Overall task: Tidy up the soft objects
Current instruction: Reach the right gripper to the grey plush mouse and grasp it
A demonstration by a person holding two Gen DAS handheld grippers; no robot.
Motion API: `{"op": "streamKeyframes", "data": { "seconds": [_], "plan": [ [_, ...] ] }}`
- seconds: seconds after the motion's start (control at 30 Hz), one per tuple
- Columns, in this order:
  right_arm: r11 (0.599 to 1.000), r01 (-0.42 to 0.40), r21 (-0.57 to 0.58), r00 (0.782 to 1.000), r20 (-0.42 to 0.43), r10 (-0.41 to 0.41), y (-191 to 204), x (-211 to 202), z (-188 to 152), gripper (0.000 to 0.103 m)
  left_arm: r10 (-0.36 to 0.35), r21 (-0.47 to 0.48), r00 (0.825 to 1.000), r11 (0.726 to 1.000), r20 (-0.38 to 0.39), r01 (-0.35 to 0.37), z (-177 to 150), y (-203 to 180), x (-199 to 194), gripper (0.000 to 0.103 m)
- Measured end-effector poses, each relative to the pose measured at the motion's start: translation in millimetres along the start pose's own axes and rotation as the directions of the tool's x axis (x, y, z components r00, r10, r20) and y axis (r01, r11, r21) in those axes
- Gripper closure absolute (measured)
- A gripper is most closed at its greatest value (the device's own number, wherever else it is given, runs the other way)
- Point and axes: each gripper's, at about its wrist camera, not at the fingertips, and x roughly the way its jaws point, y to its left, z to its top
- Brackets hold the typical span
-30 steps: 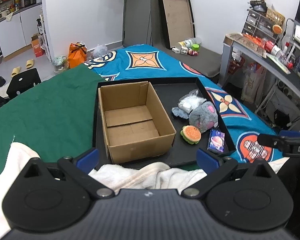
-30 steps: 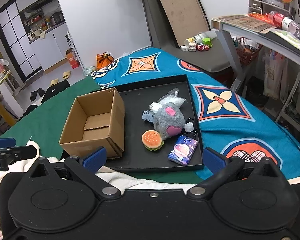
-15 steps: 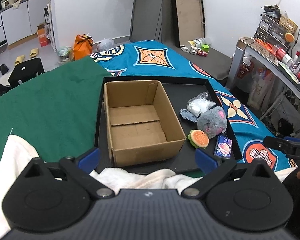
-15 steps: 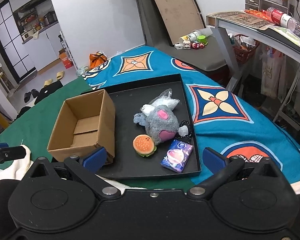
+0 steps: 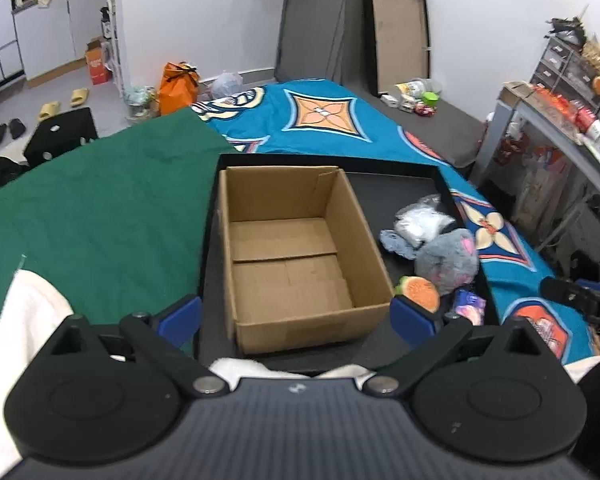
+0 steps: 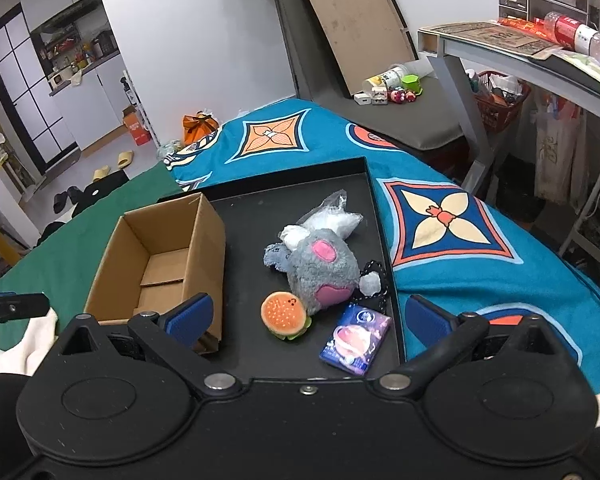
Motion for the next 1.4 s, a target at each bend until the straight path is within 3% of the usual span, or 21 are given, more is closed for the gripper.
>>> {"op": "streamKeyframes", "data": {
  "seconds": [0.23, 0.5, 0.87, 1.13, 1.33, 1.4],
  "plan": [
    [1.000, -0.007, 0.016, 1.000, -0.026, 0.007, -5, 21, 9, 0.000, 0.022, -0.060, 0.999, 0.998, -0.040, -0.025, 6, 13, 23, 0.009],
    [0.999, -0.038, 0.007, 0.997, -0.061, 0.039, -11, 53, 21, 0.001, 0.047, -0.118, 0.994, 0.991, -0.094, -0.058, 5, 28, 51, 0.028],
    [0.999, -0.044, 0.010, 0.987, -0.157, 0.045, -19, 98, 18, 0.008, 0.093, -0.149, 0.983, 0.982, -0.159, -0.117, 8, 39, 86, 0.045],
    [0.999, -0.041, 0.010, 0.984, -0.174, 0.042, -25, 128, 22, 0.011, 0.127, -0.151, 0.973, 0.976, -0.193, -0.157, 11, 36, 113, 0.060],
    [0.999, -0.050, 0.000, 0.983, -0.179, 0.049, -25, 144, 22, 0.011, 0.158, -0.146, 0.961, 0.970, -0.227, -0.194, 8, 37, 127, 0.082],
    [0.999, -0.049, 0.000, 0.981, -0.187, 0.048, -25, 150, 22, 0.012, 0.165, -0.148, 0.960, 0.968, -0.226, -0.201, 8, 39, 128, 0.094]
  ]
}}
